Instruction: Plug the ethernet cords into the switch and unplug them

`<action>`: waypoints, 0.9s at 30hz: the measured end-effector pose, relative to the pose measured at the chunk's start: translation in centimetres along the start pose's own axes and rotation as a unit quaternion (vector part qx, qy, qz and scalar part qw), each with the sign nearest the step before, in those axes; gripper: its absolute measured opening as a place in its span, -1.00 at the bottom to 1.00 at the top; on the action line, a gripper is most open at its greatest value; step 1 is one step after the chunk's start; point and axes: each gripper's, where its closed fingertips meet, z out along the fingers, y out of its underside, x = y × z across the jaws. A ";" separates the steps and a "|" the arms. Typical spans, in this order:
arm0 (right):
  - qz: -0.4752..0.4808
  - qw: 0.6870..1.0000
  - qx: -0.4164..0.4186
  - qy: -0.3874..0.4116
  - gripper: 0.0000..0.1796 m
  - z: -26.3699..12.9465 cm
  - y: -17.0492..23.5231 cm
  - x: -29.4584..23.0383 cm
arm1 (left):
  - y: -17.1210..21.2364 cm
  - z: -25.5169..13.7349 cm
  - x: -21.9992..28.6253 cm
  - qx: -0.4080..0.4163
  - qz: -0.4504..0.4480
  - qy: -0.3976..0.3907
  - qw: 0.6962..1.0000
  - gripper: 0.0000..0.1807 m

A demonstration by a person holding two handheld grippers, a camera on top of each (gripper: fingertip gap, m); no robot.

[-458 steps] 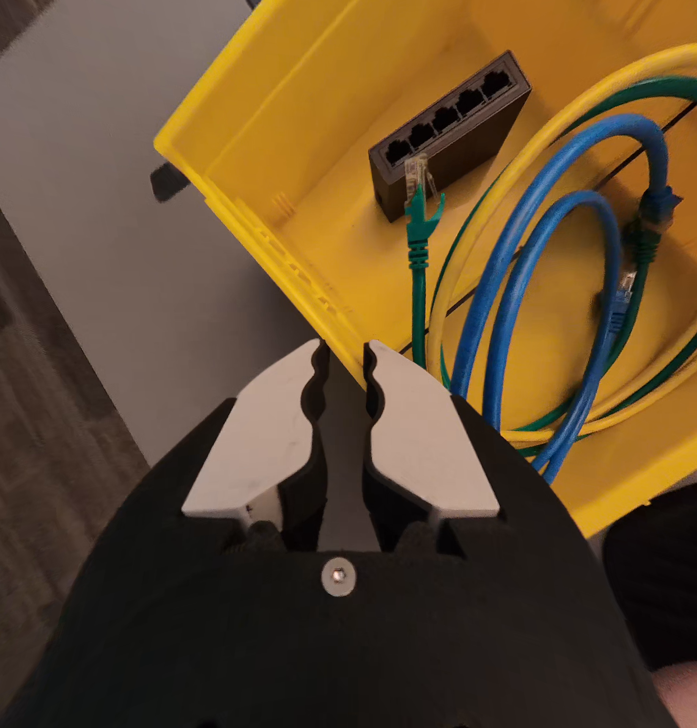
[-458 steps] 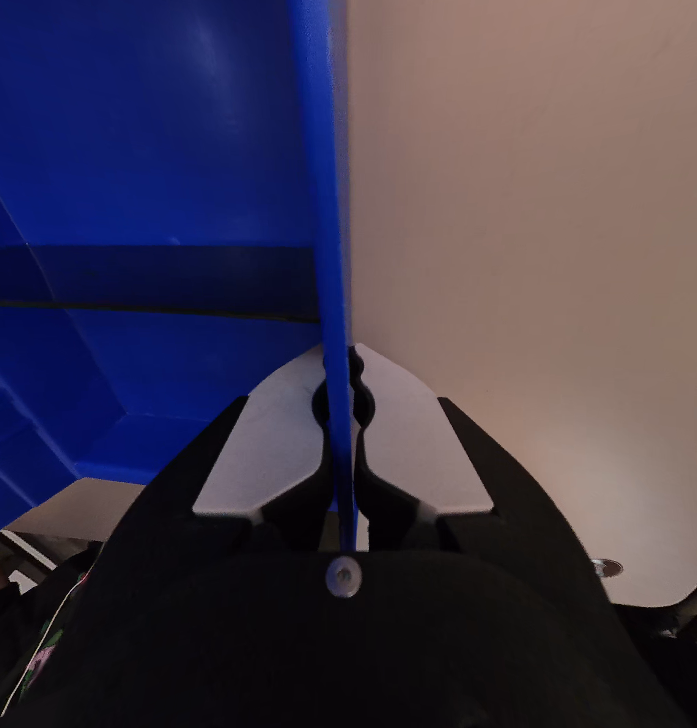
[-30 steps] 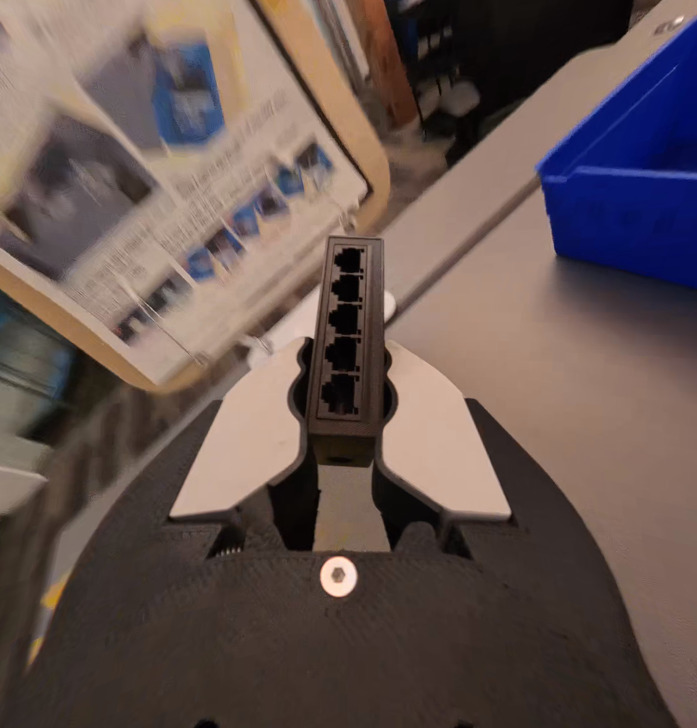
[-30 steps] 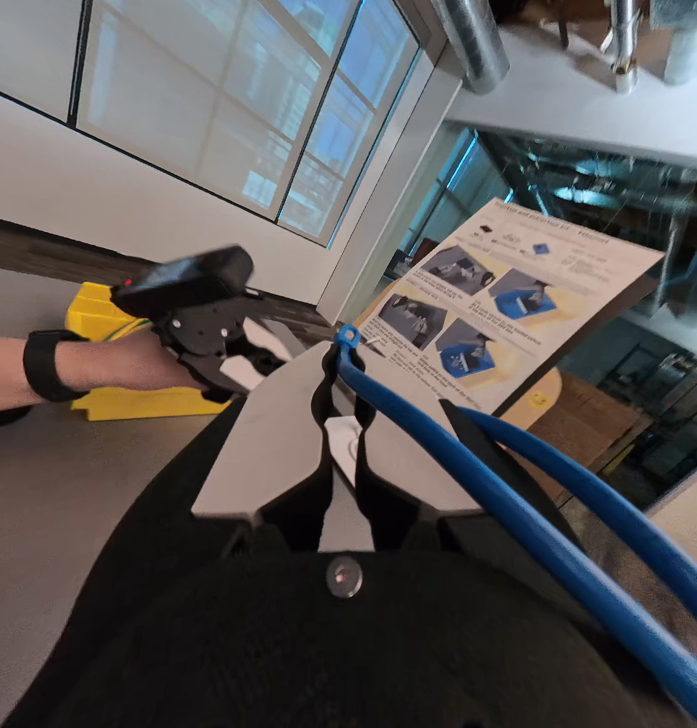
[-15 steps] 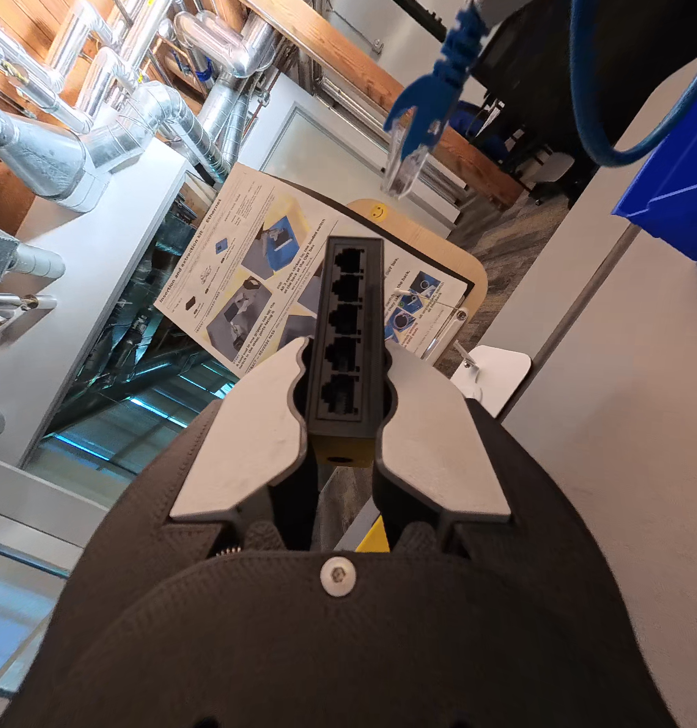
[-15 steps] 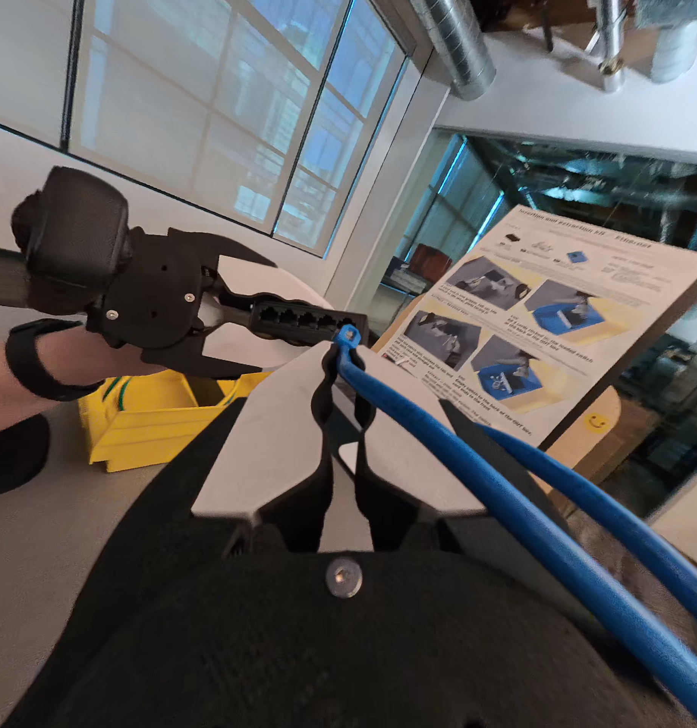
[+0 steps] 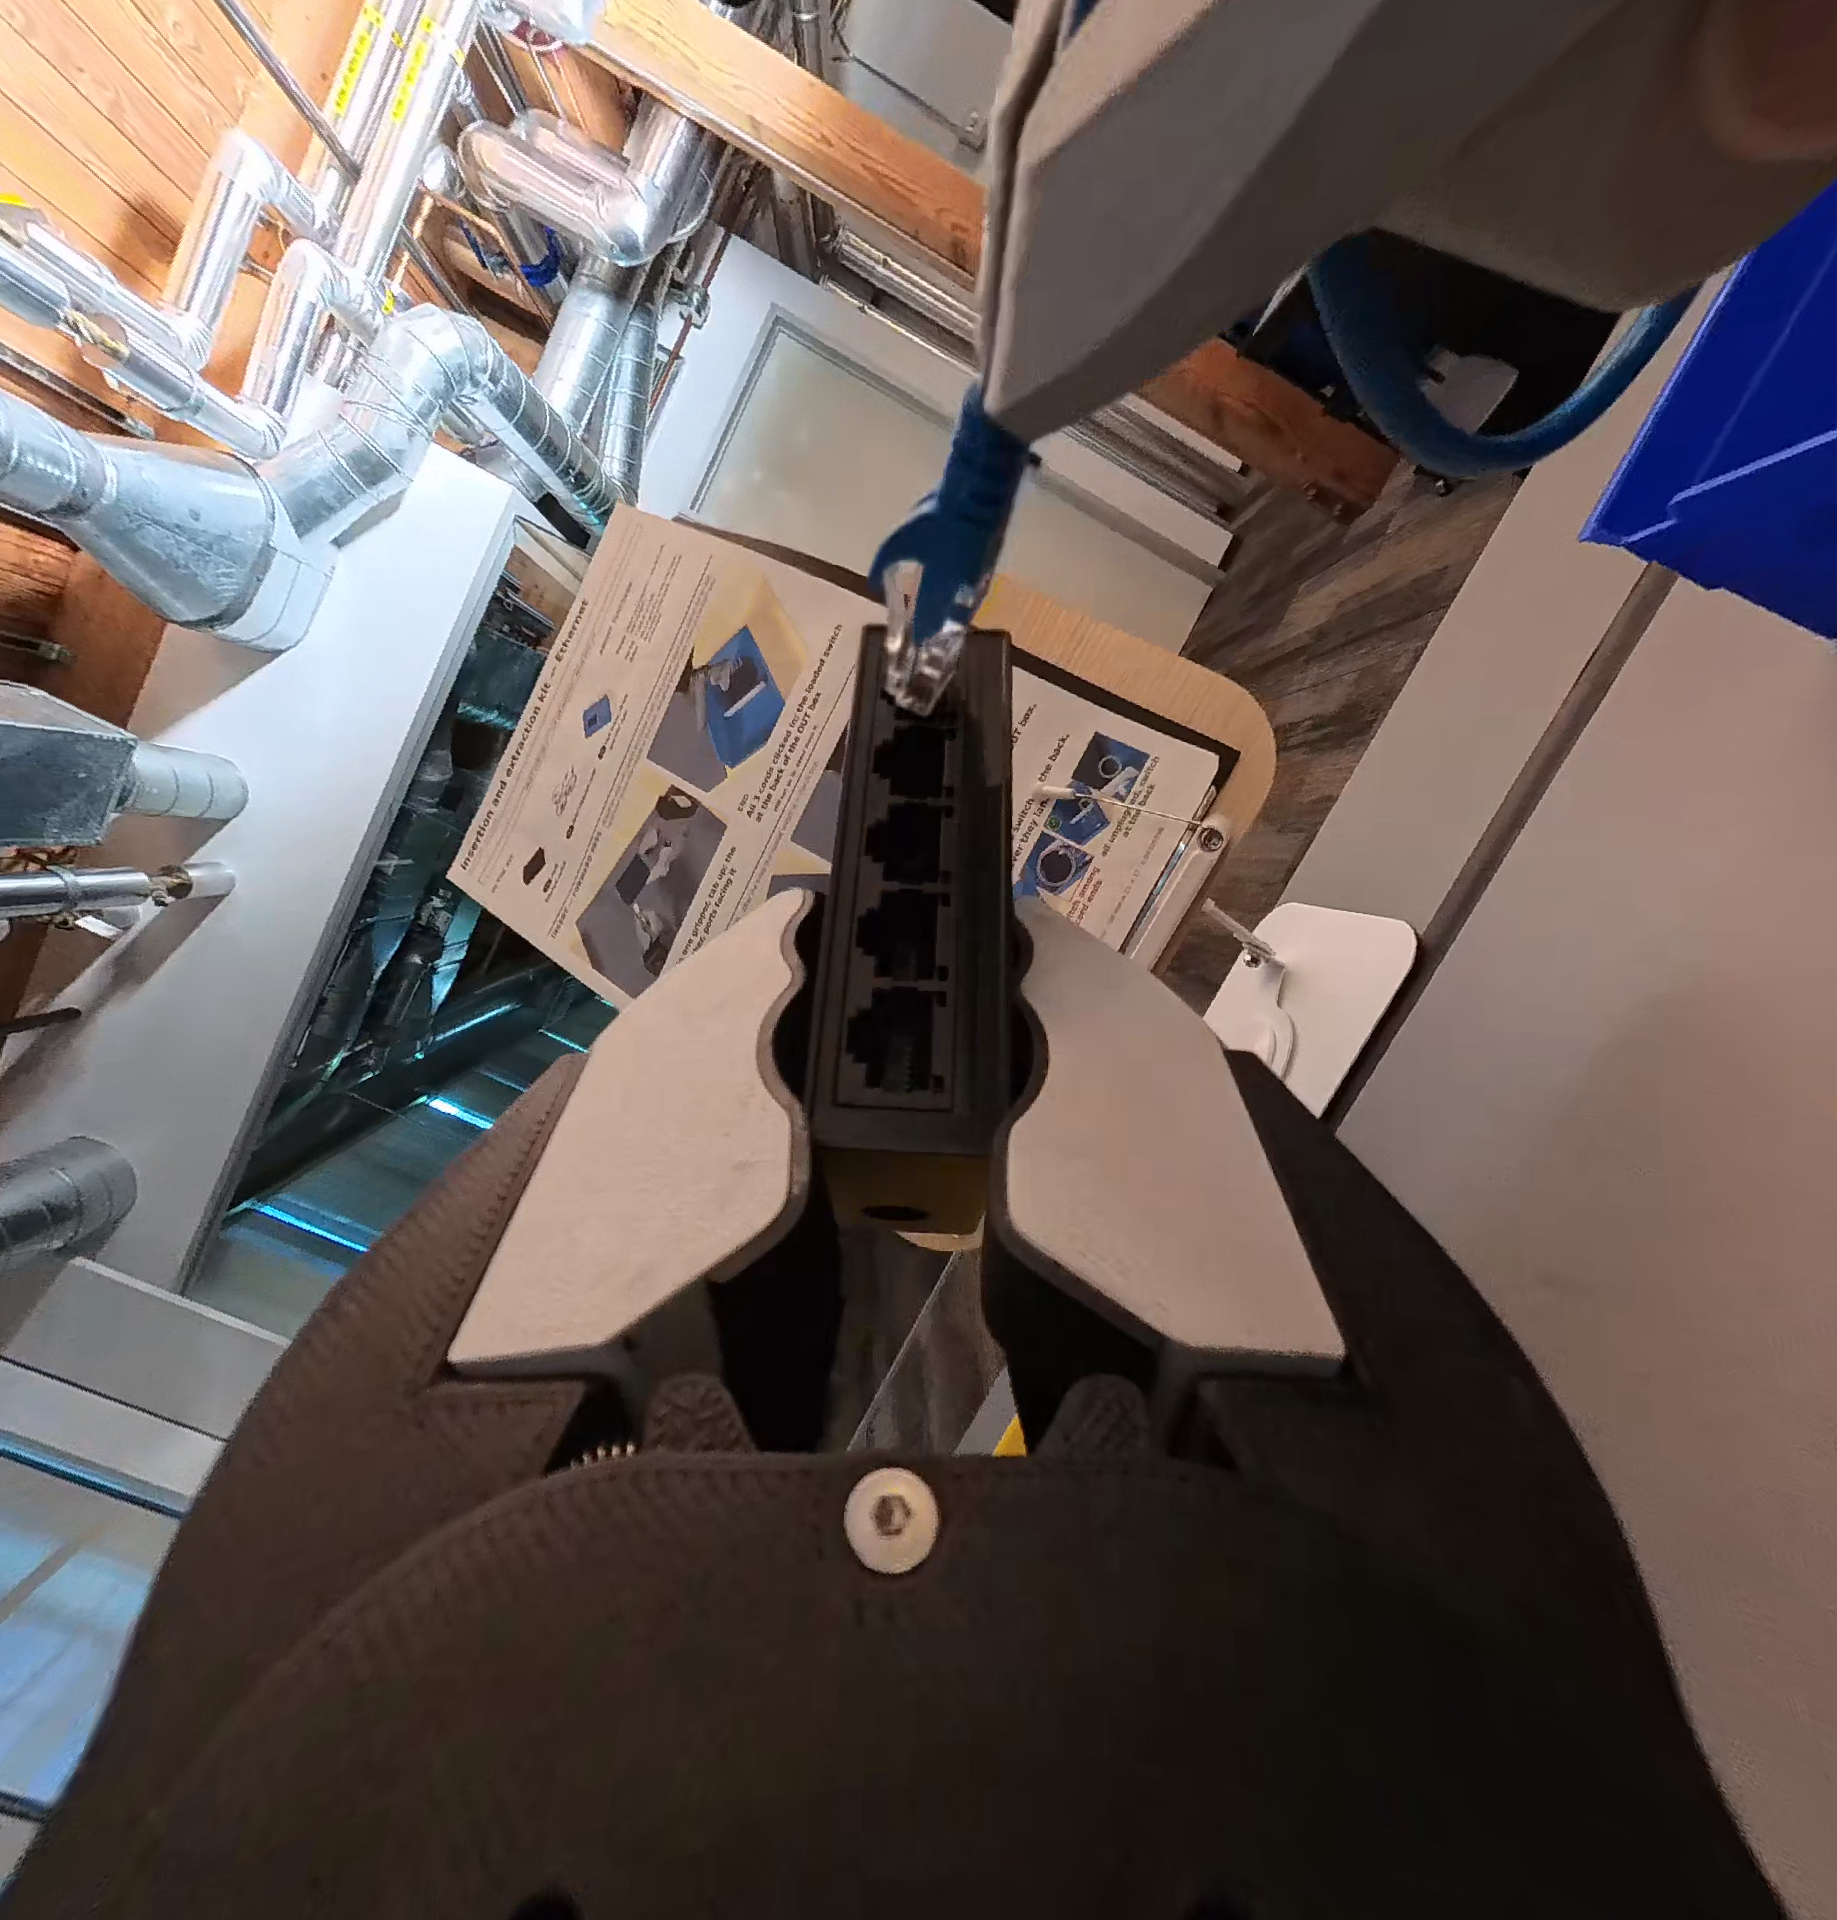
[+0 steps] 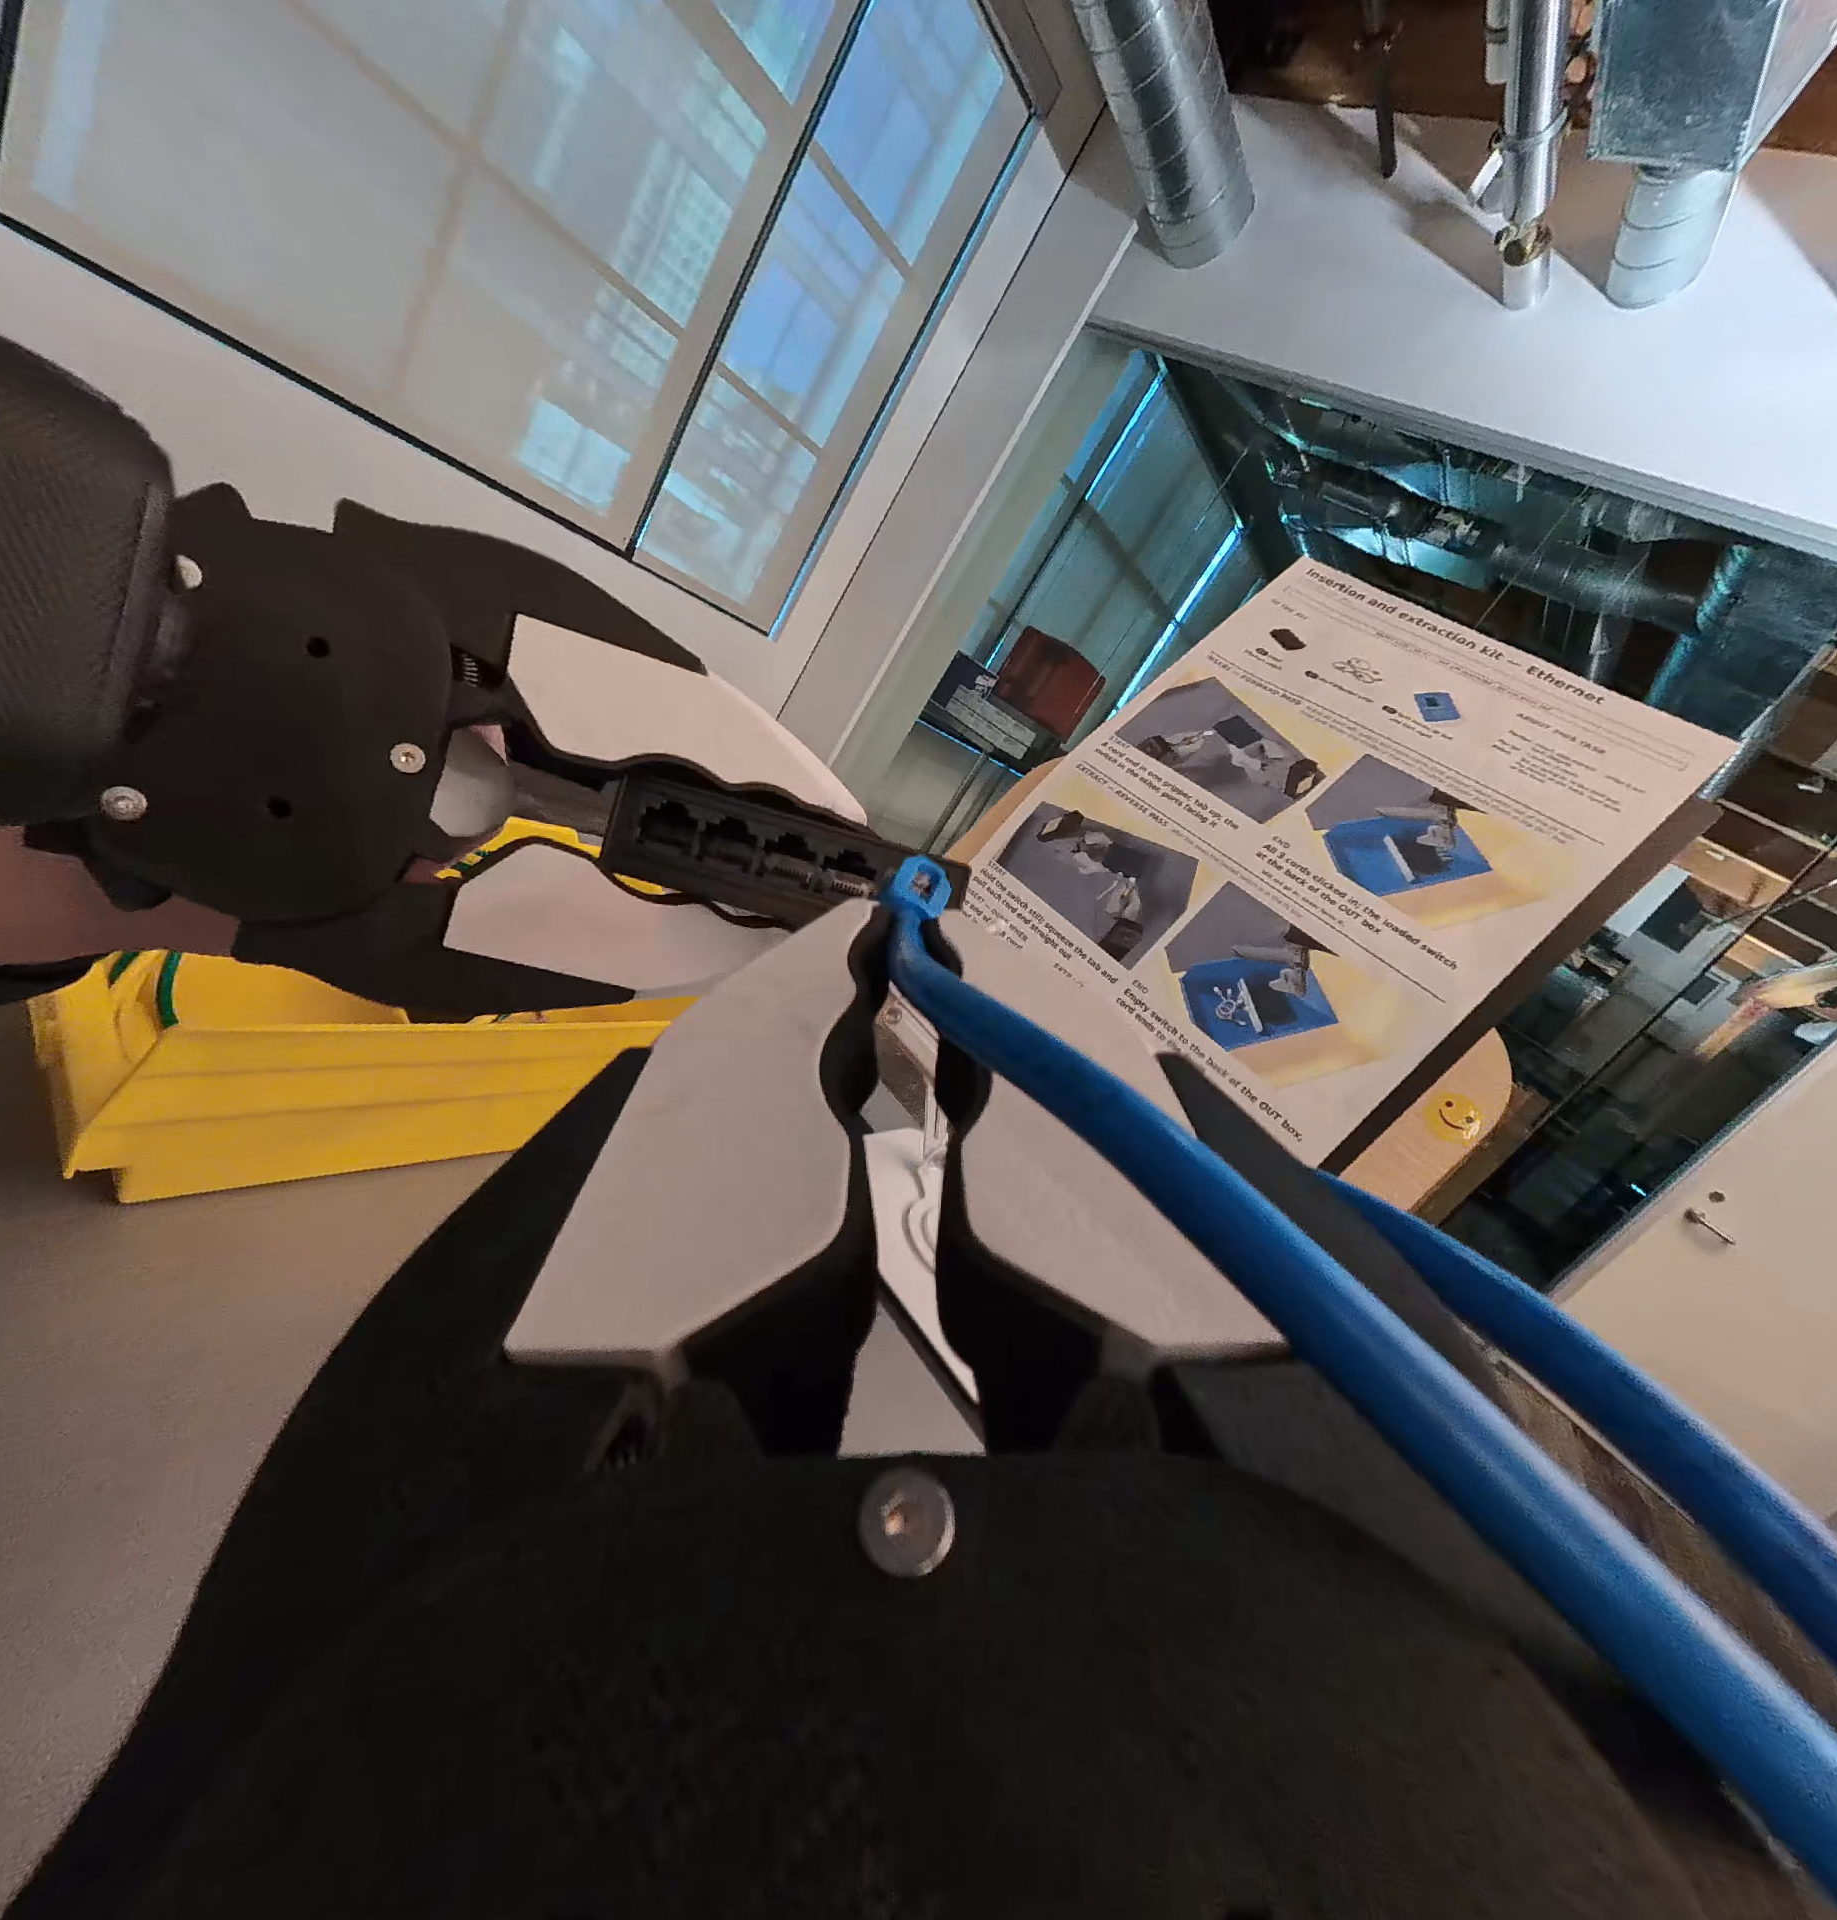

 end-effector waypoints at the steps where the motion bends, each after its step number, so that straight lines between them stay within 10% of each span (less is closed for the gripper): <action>1: -0.001 1.000 0.001 -0.001 -0.93 0.0 0.0 0.0 | -0.2 -0.1 0.1 0.003 0.005 -0.001 1.000 -0.67; 27: -0.175 0.983 0.050 0.004 -0.93 -3.3 -4.9 -0.9 | -6.3 -4.8 -2.3 0.103 0.064 -0.065 0.990 -0.68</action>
